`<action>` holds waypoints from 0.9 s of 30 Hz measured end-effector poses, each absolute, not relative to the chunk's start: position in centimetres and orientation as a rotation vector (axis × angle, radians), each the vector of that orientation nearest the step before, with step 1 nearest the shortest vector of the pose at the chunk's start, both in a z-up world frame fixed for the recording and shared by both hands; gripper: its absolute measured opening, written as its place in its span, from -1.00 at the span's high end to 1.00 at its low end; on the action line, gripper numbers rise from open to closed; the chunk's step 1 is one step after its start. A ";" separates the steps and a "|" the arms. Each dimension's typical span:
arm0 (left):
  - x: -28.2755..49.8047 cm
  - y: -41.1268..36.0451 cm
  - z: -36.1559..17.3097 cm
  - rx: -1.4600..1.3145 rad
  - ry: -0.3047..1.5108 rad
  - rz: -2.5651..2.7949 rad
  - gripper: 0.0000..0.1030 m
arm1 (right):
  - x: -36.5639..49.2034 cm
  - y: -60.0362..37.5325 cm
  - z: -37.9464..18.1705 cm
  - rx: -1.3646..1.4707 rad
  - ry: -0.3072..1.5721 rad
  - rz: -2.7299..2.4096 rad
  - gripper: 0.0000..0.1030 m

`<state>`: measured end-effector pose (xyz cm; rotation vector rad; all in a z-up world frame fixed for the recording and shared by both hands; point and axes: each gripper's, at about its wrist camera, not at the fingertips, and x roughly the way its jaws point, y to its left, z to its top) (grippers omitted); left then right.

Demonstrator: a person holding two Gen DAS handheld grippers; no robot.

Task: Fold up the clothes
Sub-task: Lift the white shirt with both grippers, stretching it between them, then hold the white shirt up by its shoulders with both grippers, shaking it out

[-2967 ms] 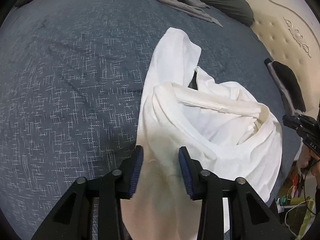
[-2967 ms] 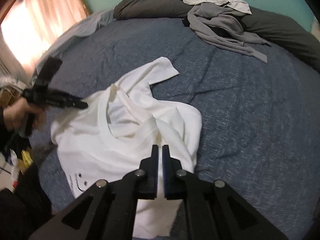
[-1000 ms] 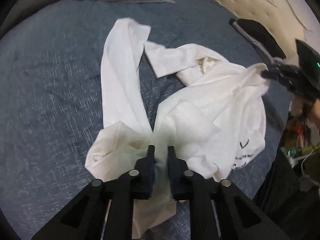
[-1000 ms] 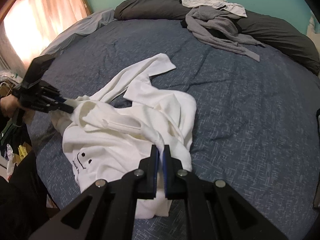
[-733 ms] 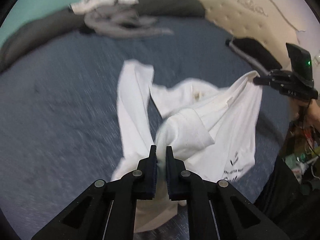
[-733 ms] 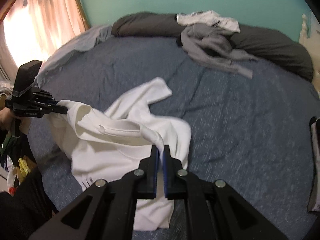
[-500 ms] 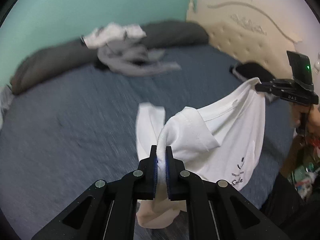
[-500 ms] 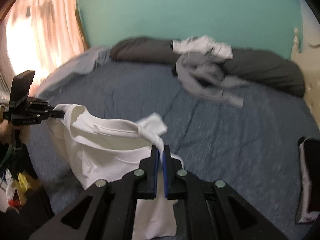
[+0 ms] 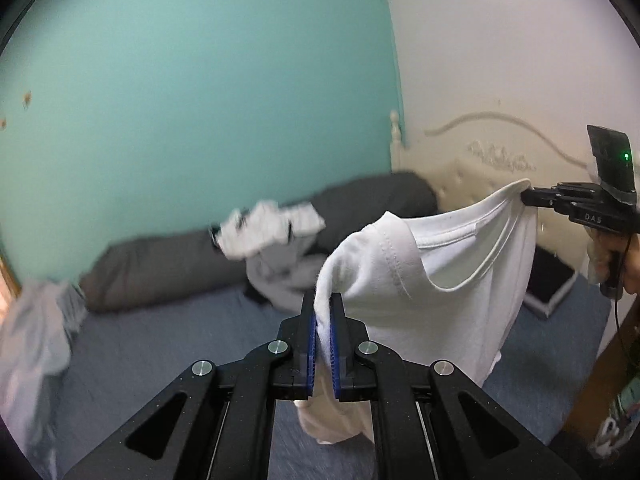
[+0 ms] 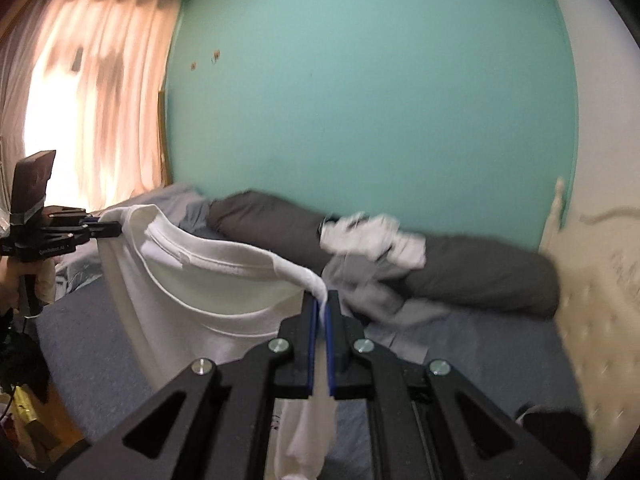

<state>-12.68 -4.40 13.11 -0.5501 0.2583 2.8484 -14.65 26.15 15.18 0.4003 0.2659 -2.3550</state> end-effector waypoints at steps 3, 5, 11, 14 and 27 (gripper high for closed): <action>-11.7 -3.9 18.0 -0.449 0.281 2.879 0.90 | -13.9 26.7 19.9 0.322 0.271 -2.384 0.93; -11.1 -3.7 21.0 -0.397 0.296 2.895 0.90 | -13.4 27.1 22.8 0.280 0.268 -2.398 0.93; -9.3 -3.0 29.1 -0.268 0.322 2.934 0.90 | -12.1 27.9 29.2 0.199 0.257 -2.419 0.93; -8.2 -3.0 31.6 -0.224 0.314 2.948 0.90 | -11.0 28.0 31.4 0.166 0.249 -2.416 0.93; -2.9 -3.3 32.6 -0.187 0.344 2.934 0.89 | -6.1 29.3 33.1 0.117 0.242 -2.338 0.93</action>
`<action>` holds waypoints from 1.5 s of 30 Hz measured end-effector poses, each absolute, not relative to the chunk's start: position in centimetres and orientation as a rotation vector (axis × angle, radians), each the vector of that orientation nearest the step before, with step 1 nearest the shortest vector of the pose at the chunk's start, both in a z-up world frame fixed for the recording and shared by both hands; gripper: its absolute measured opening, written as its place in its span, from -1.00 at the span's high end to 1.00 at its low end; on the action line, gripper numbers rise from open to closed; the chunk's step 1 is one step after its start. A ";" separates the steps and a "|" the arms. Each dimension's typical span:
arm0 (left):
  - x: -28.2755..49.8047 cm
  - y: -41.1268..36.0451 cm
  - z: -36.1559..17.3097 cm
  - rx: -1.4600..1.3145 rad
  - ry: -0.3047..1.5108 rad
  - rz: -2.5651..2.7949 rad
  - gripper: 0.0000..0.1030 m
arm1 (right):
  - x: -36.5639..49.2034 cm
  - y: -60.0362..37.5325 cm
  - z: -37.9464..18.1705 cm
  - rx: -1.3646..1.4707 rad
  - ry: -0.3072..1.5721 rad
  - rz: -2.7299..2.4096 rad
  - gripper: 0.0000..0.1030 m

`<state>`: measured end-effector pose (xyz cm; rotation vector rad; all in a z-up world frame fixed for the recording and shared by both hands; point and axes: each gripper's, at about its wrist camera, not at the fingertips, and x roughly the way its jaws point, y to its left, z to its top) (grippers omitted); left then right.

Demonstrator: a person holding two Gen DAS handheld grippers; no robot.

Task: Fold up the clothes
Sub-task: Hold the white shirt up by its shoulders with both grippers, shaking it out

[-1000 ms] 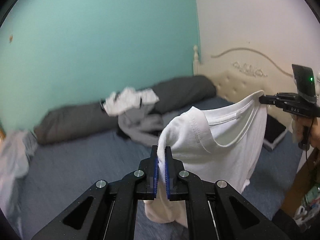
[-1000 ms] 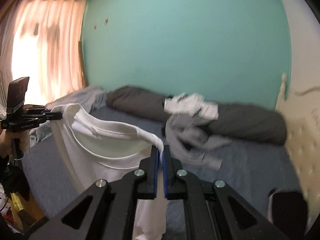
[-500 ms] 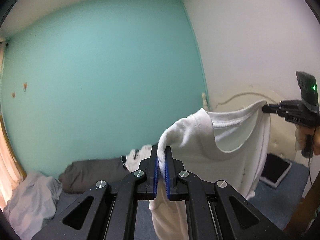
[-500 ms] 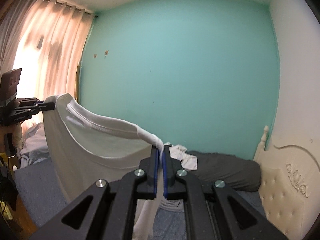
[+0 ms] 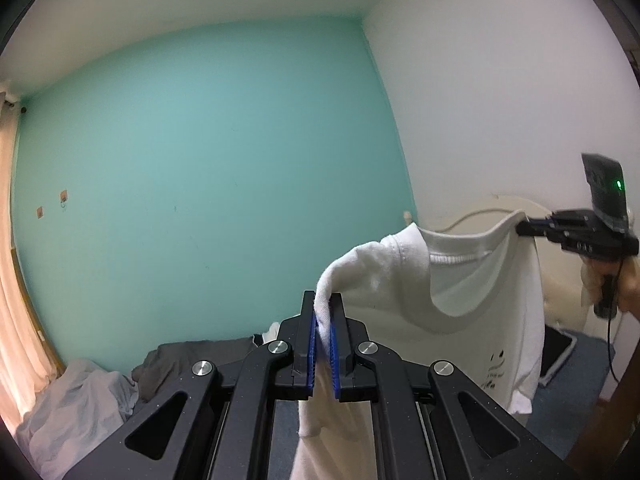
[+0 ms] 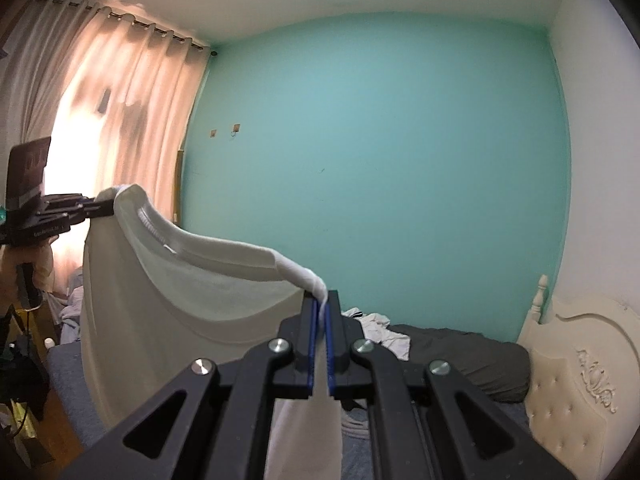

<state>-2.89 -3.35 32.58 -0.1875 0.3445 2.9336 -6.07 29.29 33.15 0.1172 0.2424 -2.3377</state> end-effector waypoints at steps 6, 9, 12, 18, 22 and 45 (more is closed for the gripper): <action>-4.3 -3.0 27.4 -0.342 0.354 2.905 0.89 | -7.0 29.3 28.9 0.220 0.260 -2.330 0.93; -5.9 -2.4 23.5 -0.440 0.340 2.891 0.89 | -7.6 28.7 25.5 0.299 0.275 -2.328 0.93; -7.6 -1.9 20.0 -0.524 0.326 2.880 0.89 | -8.1 28.4 22.3 0.371 0.277 -2.318 0.93; -7.7 -1.3 17.7 -0.565 0.283 2.875 0.89 | -8.7 28.6 19.6 0.426 0.241 -2.309 0.93; -6.1 -0.9 19.1 -0.524 0.276 2.884 0.89 | -8.1 28.7 20.8 0.384 0.234 -2.315 0.93; 5.4 1.2 35.9 -0.023 0.332 2.981 0.89 | -0.1 31.9 37.4 -0.010 0.209 -2.352 0.93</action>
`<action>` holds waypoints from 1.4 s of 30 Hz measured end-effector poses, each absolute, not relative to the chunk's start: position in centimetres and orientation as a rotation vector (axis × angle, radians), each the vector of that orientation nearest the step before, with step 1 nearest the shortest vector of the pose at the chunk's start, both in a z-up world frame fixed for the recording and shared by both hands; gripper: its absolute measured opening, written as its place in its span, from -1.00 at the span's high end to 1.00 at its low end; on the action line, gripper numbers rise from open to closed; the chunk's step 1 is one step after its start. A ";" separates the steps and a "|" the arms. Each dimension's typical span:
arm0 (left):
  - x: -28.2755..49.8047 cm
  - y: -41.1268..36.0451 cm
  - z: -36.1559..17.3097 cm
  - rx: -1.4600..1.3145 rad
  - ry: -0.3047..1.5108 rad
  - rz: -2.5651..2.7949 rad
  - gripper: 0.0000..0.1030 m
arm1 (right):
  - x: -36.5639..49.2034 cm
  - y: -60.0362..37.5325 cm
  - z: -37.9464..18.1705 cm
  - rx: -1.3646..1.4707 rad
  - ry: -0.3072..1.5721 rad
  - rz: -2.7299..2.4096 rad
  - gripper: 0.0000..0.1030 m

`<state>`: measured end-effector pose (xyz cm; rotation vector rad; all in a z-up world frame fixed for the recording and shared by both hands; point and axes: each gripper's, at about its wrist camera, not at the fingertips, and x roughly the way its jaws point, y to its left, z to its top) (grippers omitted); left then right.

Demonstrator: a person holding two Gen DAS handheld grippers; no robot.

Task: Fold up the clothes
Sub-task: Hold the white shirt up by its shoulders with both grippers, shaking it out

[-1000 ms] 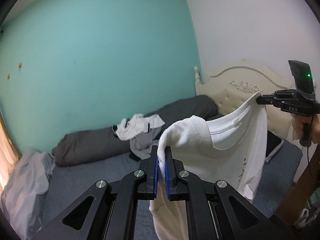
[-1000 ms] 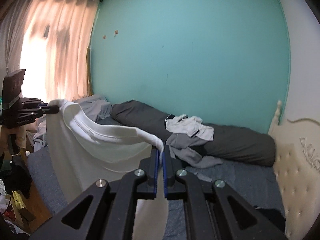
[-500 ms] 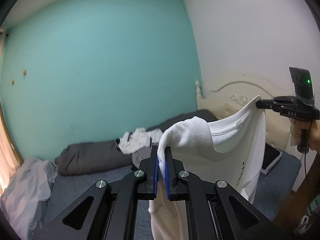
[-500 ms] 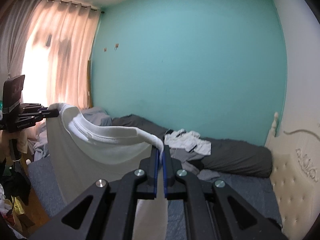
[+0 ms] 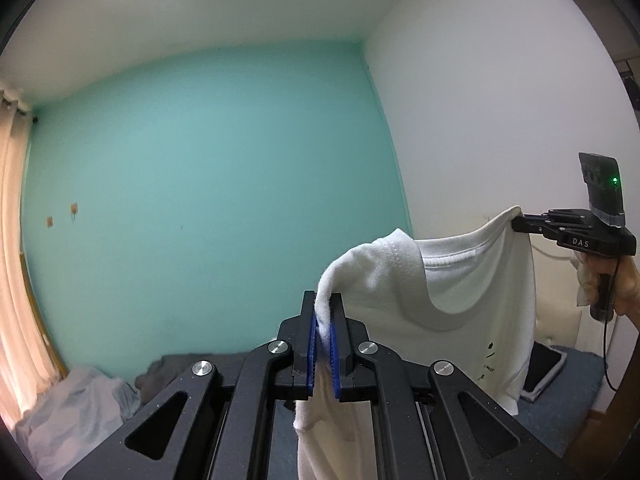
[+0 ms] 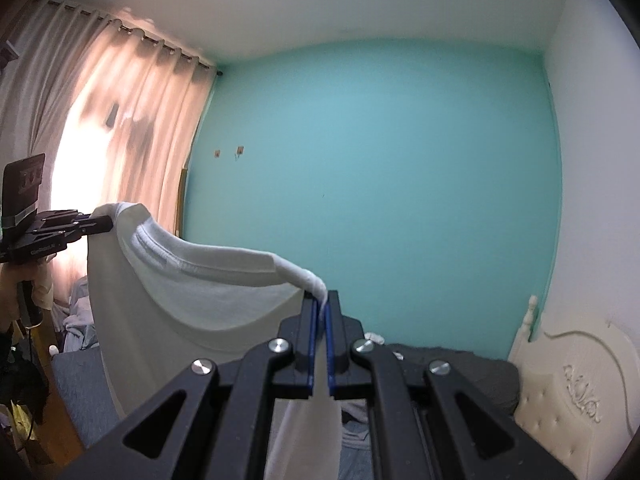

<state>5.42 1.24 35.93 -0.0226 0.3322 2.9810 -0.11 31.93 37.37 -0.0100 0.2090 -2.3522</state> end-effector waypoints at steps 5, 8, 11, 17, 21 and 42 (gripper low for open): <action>8.0 1.7 37.2 0.008 0.322 2.973 0.90 | 1.8 32.8 38.3 -0.034 0.207 -2.337 0.93; 13.1 2.8 37.4 0.007 0.331 2.977 0.89 | 2.6 33.1 38.2 -0.030 0.216 -2.336 0.93; 14.8 2.9 37.2 -0.022 0.332 2.976 0.89 | 3.1 33.1 37.8 -0.008 0.211 -2.327 0.93; 17.1 2.2 35.3 -0.113 0.311 2.975 0.89 | 3.9 32.9 35.9 0.050 0.225 -2.302 0.93; 17.7 1.3 33.0 -0.216 0.265 2.971 0.89 | 2.9 32.2 33.2 0.128 0.232 -2.290 0.93; -6.8 -5.3 13.6 -0.769 0.104 2.954 0.89 | -22.1 21.5 9.3 0.691 0.220 -2.244 0.93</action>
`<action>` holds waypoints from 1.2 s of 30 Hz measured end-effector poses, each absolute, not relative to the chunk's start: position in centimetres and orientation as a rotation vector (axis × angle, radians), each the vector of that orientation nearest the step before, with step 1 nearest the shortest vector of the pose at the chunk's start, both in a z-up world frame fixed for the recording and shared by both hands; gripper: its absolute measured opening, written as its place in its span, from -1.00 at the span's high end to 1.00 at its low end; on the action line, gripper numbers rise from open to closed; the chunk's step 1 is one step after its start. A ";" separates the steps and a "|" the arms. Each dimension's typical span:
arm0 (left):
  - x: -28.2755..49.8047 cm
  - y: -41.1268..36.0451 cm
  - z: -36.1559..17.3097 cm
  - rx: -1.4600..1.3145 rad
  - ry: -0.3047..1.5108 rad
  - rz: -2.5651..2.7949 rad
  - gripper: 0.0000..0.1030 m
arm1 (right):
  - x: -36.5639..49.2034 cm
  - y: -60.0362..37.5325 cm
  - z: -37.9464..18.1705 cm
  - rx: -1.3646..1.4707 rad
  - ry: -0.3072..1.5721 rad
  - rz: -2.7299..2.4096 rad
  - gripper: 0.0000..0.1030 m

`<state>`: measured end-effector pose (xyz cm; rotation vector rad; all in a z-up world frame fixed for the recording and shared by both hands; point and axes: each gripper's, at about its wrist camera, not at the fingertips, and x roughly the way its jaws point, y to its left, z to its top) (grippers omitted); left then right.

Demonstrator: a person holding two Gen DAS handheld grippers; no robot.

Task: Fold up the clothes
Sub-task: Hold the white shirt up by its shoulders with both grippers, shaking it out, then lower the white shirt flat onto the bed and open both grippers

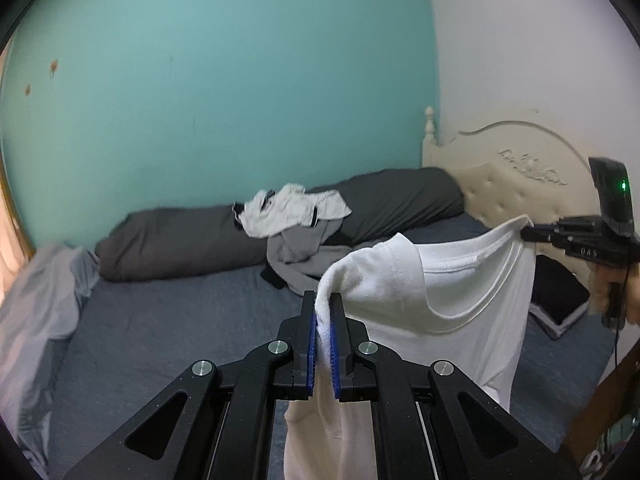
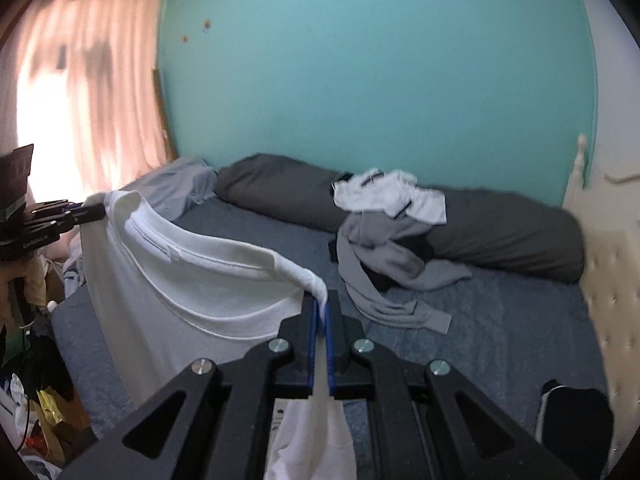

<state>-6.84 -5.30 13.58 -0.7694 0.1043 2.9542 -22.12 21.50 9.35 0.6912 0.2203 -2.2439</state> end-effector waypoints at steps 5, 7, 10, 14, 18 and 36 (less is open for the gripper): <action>-17.2 -6.0 8.5 -0.866 0.045 2.935 0.89 | -29.6 18.3 4.2 0.802 0.234 -2.240 0.93; -21.9 -6.9 5.4 -0.913 0.023 2.925 0.89 | -32.2 17.3 2.2 0.840 0.225 -2.244 0.93; -28.1 -8.3 0.8 -0.989 -0.011 2.911 0.89 | -36.2 15.7 -1.2 0.897 0.200 -2.245 0.93; -34.7 -9.9 -4.8 -1.102 -0.061 2.886 0.89 | -40.5 13.5 -6.1 0.981 0.213 -2.234 0.93; -39.8 -11.2 -11.1 -1.214 -0.102 2.853 0.89 | -43.9 11.7 -11.2 1.068 0.220 -2.215 0.93; -50.5 -12.7 -29.3 -1.541 -0.212 2.741 0.89 | -51.2 7.8 -28.6 1.341 0.239 -2.154 0.93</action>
